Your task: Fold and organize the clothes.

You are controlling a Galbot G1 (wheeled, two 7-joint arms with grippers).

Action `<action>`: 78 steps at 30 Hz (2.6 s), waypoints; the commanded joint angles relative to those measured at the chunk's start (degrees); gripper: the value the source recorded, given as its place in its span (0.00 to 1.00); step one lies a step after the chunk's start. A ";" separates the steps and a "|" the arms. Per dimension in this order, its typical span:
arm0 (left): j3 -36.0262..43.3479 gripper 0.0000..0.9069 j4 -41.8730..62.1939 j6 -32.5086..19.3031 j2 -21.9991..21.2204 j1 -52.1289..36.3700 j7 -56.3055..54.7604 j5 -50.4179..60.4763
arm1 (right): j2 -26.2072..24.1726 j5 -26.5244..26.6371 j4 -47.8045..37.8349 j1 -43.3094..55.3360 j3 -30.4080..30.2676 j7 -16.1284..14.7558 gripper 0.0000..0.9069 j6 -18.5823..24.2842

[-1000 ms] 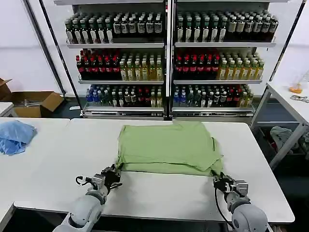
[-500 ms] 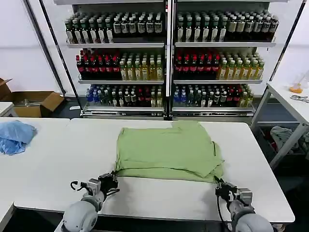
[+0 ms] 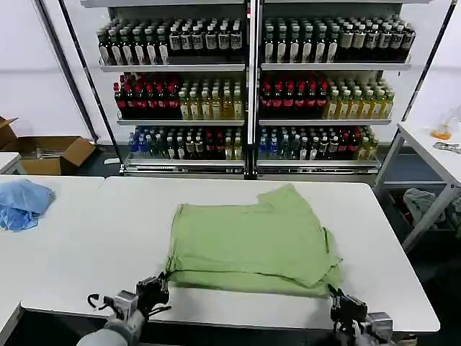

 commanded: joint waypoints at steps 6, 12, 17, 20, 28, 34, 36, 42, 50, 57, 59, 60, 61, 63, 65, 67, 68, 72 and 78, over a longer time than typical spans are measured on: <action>-6.37 1.00 -9.44 0.29 1.96 7.08 -0.88 -0.32 | -0.40 -5.08 7.13 -4.21 3.53 0.45 1.00 2.92; -4.74 1.00 -5.08 -2.40 3.79 -1.02 -3.27 -4.13 | -2.58 0.80 6.17 3.03 5.72 2.21 1.00 4.47; -0.93 1.00 3.35 -1.05 1.77 -13.18 -3.09 -4.70 | -5.92 7.41 -1.26 17.81 0.74 5.09 1.00 0.54; 1.45 1.00 9.91 -0.32 0.30 -20.57 -2.49 -4.04 | -7.63 11.08 -7.64 28.00 -3.90 6.62 1.00 -1.51; 8.94 1.00 23.32 2.05 -2.39 -35.59 -0.81 -3.53 | -8.56 14.95 -25.29 49.29 -18.70 7.58 1.00 -3.76; 13.26 1.00 32.38 3.68 -3.63 -44.28 -0.46 -6.40 | -5.98 16.56 -34.81 58.07 -24.18 7.91 1.00 -5.04; 14.95 1.00 35.48 3.68 -3.97 -46.43 -0.42 -6.18 | -4.57 16.62 -38.41 60.55 -25.64 7.79 1.00 -5.21; 17.26 1.00 41.90 3.71 -5.22 -50.46 -0.70 -5.41 | -0.77 16.45 -47.90 66.64 -27.96 7.09 1.00 -4.89; 18.25 1.00 49.40 3.70 -7.16 -53.37 -2.15 -3.67 | 4.07 14.66 -59.47 73.26 -30.60 5.56 1.00 -3.93; 18.11 1.00 51.38 3.73 -7.79 -53.60 -2.15 -4.90 | 7.15 12.29 -67.55 76.25 -31.46 3.77 1.00 -2.96; 18.10 1.00 51.66 3.75 -8.02 -53.55 -2.12 -5.37 | 7.93 11.34 -68.99 76.44 -31.32 3.18 1.00 -2.70; 18.10 1.00 51.67 3.76 -8.08 -53.49 -2.10 -5.57 | 8.32 11.03 -69.97 76.59 -31.25 2.99 1.00 -2.62; 18.13 1.00 51.65 3.75 -8.16 -53.40 -2.03 -5.82 | 8.75 10.70 -70.72 76.76 -31.21 2.84 1.00 -2.45; 18.16 0.76 51.48 3.76 -8.42 -53.22 -1.91 -6.04 | 9.42 9.94 -72.12 77.17 -31.13 2.50 1.00 -2.19; 18.23 0.46 51.41 3.74 -8.64 -52.99 -1.78 -6.02 | 9.96 9.72 -73.09 77.56 -30.98 2.09 1.00 -2.24; 18.20 0.21 51.51 3.73 -8.91 -52.85 -1.77 -5.99 | 10.53 9.69 -74.10 78.00 -30.70 1.56 1.00 -2.36; 18.17 0.19 51.52 3.73 -8.98 -52.74 -1.74 -6.01 | 10.77 9.67 -74.51 78.08 -30.63 1.31 1.00 -2.36; 18.10 0.10 51.34 3.72 -8.93 -52.24 -1.61 -6.07 | 11.86 9.73 -76.06 78.67 -30.47 -0.36 0.58 -2.54; 17.88 0.07 50.44 3.74 -8.38 -51.54 -1.18 -7.47 | 12.20 10.35 -75.29 78.14 -30.62 -1.60 0.00 -3.75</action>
